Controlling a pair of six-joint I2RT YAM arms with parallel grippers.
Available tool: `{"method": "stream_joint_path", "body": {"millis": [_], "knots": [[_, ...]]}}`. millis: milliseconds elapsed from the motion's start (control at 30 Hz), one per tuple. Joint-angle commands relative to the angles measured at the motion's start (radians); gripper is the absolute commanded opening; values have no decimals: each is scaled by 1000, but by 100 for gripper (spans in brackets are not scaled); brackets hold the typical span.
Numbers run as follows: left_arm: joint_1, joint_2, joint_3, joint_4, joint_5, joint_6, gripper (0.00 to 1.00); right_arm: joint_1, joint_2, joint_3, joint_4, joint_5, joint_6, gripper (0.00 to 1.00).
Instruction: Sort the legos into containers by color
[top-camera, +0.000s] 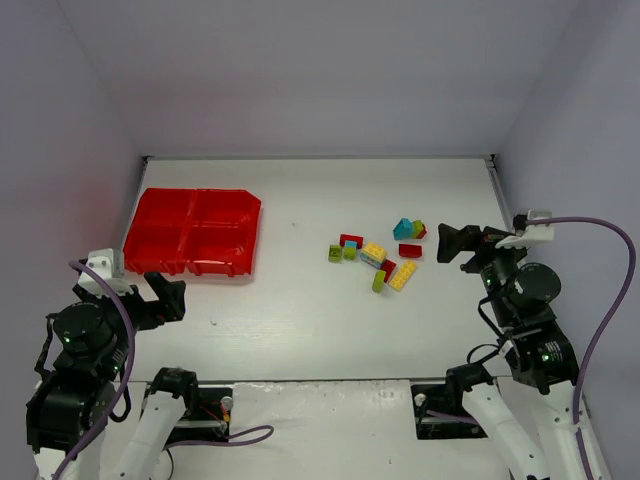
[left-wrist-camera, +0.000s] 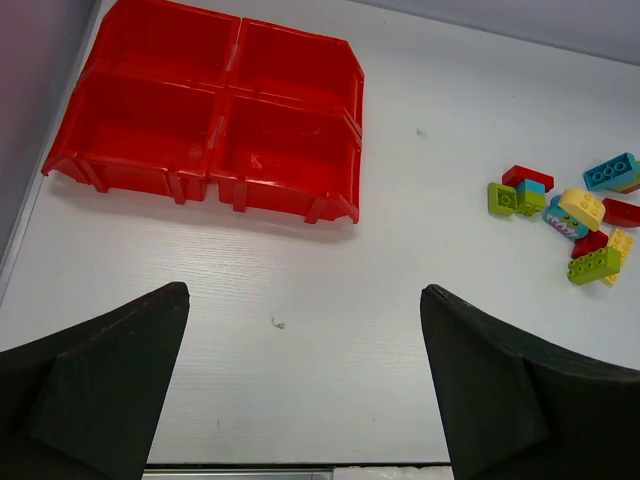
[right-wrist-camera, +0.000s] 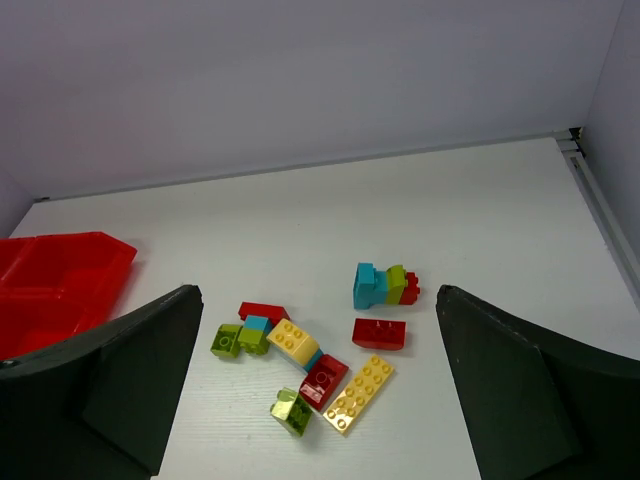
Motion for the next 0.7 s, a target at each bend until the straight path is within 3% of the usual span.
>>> {"method": "stream_joint_path", "body": {"millis": [0,300,667], "knots": [[-6,35,28,31,1,-12,92,6,21,9,58,13,11,100],[-6,107,32,58,115,-21,92,6,74,9,60,-2,36,100],[-15,374,45,190,315,-86,92,6,269,3,58,1,68,100]]}}
